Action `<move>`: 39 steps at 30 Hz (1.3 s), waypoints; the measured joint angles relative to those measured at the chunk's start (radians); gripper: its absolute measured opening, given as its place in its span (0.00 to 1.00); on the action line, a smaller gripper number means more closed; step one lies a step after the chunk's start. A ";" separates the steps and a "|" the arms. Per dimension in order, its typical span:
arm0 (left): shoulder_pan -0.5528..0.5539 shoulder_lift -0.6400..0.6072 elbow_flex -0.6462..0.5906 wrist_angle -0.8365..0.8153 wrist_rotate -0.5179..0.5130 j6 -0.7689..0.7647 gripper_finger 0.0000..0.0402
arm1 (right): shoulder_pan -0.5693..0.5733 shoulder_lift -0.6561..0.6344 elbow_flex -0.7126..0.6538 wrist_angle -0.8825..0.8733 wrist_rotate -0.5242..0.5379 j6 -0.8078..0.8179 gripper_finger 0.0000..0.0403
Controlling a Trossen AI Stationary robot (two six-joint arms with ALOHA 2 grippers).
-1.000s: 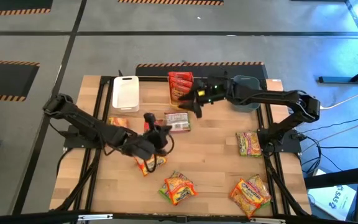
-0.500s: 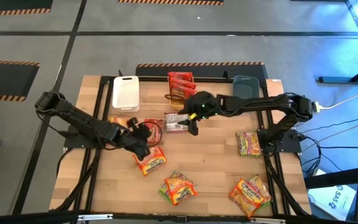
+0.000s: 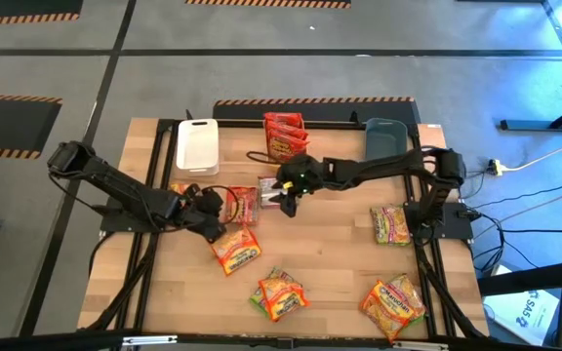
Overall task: Sort Maruchan noodles
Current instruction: Put the orange noodle pack into the yellow bin
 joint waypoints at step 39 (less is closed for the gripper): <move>0.146 0.057 -0.073 0.153 0.171 -0.290 0.61 | 0.031 0.227 0.018 0.292 -0.095 -0.033 0.73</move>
